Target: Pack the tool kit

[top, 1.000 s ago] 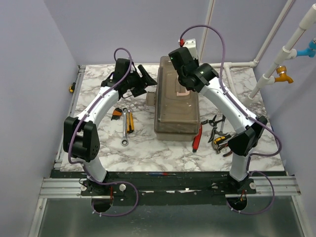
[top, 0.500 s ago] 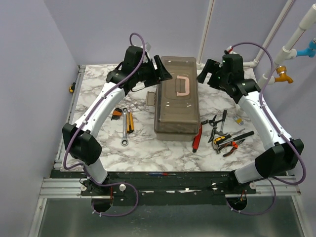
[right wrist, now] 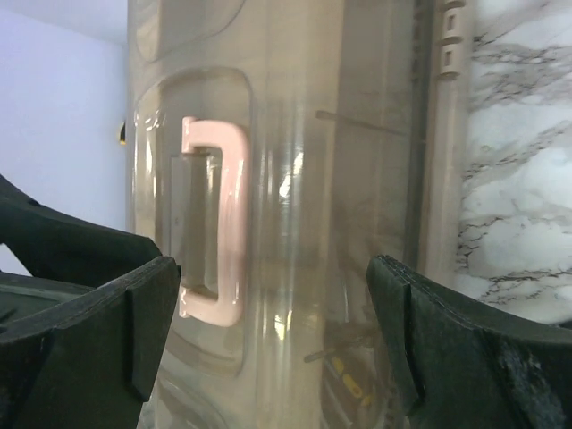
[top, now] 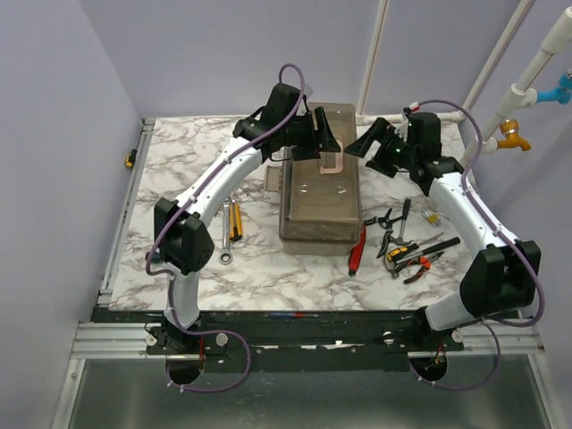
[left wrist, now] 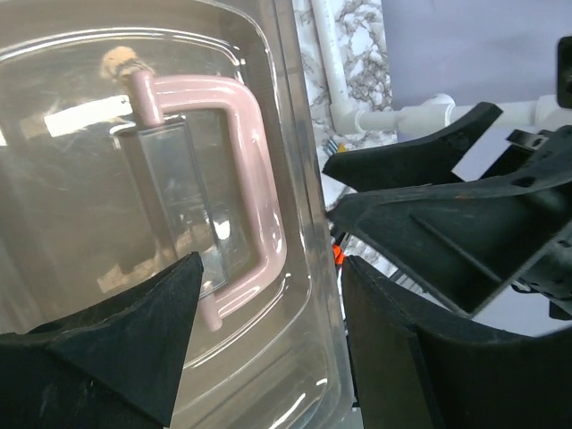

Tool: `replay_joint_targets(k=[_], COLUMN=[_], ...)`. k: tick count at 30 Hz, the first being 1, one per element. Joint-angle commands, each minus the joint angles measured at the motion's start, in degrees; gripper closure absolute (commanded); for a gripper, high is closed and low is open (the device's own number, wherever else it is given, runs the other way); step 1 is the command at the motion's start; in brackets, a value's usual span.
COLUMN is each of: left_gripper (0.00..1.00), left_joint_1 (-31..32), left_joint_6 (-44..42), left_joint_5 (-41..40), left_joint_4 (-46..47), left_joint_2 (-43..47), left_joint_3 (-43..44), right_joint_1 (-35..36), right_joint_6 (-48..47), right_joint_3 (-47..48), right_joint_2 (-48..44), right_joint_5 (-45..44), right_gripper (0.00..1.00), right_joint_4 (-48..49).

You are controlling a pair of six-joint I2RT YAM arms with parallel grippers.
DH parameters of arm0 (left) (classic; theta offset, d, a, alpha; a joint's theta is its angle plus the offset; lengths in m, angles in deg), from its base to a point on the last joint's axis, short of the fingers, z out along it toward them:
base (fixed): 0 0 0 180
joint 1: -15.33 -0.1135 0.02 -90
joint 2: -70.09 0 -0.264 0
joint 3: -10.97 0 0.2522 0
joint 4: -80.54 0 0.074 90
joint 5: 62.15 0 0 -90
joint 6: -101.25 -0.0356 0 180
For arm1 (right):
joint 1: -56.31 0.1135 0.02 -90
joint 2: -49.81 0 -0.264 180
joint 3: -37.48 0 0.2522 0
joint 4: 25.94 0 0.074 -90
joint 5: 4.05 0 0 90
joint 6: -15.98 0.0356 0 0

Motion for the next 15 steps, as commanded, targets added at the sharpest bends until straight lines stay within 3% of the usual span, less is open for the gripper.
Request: replay_joint_targets(k=[1,6,15], left_gripper=[0.35,0.35,0.37], left_joint_1=[2.46,3.95,5.08], left_joint_6=[0.21,1.02,0.47], left_joint_5=[-1.09,-2.26,-8.55], left_joint_4=[-3.91,-5.07,-8.71], left_joint_2=[-3.22,-6.86,-11.03], left_joint_3=[5.78,9.35,14.43], right_joint_1=[-2.19,-2.38,-2.43], right_joint_6=[3.25,3.06,3.76], right_joint_3=[-1.9,-1.59,-4.49], right_joint_2=[-4.97,-3.78,2.32], right_joint_5=[-3.36,-6.63,3.72], right_gripper=[0.05,0.05,0.17], right_joint_4=[3.16,-0.61,3.17])
